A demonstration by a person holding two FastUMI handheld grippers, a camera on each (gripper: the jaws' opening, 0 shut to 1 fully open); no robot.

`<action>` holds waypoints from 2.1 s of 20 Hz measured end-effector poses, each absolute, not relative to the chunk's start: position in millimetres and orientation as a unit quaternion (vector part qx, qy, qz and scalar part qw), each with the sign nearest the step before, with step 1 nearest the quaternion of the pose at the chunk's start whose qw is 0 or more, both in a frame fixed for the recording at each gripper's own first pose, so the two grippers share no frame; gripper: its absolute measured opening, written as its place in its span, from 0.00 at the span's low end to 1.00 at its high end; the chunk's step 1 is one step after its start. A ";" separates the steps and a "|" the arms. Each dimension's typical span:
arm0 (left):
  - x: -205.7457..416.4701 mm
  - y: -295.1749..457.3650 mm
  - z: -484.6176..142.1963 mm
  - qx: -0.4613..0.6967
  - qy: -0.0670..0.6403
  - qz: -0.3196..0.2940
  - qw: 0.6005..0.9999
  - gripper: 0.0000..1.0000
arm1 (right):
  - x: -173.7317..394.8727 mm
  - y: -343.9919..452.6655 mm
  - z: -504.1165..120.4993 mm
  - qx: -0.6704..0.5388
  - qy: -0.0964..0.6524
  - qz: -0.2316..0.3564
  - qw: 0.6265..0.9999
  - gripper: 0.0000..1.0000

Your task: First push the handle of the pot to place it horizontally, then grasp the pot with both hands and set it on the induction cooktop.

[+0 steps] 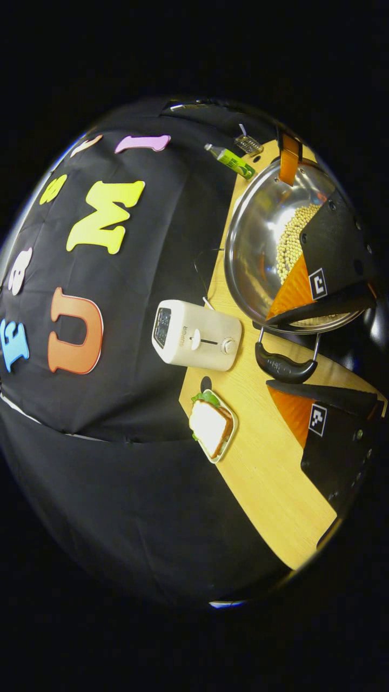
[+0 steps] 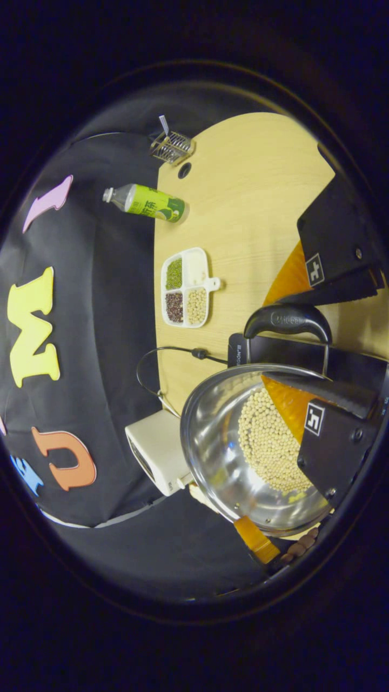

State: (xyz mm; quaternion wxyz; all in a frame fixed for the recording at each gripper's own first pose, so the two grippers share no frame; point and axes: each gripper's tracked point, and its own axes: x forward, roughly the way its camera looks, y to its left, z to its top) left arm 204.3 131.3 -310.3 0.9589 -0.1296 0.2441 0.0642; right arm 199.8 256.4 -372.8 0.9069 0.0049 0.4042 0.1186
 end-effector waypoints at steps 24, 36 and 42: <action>202.0 131.4 -309.4 -0.153 0.250 0.019 0.956 0.57 | 211.1 261.0 -374.0 0.013 0.401 0.132 0.906 0.68; 183.1 150.4 -288.9 -0.115 0.230 0.067 0.964 0.96 | 201.8 240.6 -338.1 0.108 0.322 0.161 0.927 0.90; 156.1 137.9 -247.9 -0.111 0.187 0.058 0.974 0.96 | 170.9 199.7 -301.9 0.120 0.270 0.157 0.942 0.94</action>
